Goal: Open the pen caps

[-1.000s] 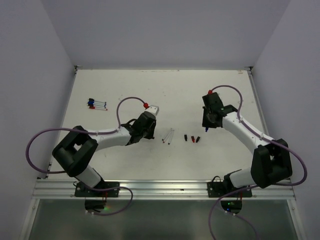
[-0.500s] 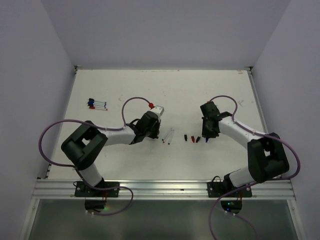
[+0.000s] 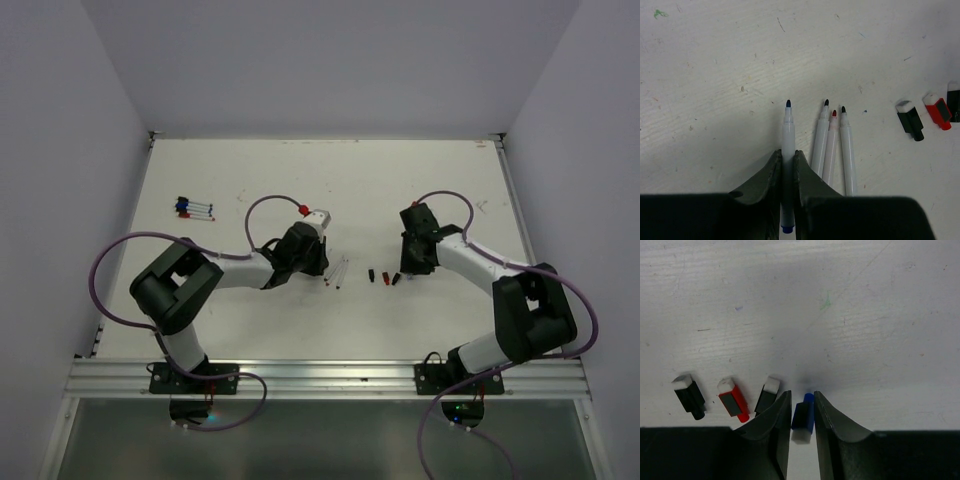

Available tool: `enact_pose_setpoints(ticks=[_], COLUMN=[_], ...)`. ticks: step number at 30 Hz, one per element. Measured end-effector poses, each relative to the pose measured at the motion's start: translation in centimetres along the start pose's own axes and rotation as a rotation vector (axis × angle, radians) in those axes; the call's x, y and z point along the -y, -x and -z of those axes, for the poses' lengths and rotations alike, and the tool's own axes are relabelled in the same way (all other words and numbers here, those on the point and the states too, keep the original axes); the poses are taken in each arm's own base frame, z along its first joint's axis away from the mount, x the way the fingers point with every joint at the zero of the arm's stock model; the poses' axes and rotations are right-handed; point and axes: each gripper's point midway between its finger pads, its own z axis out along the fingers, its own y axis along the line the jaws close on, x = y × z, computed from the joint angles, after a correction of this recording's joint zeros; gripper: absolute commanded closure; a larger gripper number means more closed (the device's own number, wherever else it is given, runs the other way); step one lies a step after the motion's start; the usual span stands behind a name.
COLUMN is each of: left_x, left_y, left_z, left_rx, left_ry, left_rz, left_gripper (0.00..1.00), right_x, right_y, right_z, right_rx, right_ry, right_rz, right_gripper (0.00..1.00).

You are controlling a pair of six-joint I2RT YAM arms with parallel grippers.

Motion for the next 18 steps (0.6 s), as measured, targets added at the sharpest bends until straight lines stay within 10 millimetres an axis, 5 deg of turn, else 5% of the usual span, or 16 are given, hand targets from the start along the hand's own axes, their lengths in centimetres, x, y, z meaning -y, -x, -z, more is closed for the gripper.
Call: enact_pose_setpoints(ticks=[18], left_x=[0.29], left_y=[-0.23], left_z=[-0.08], left_rx=[0.053], left_ry=[-0.036], left_rz=[0.058], left_gripper=[0.77], right_x=[-0.75], right_y=[-0.66], right_z=[-0.41], right_rx=[-0.013], right_ry=[0.049], right_rz=[-0.002], right_gripper=[0.64])
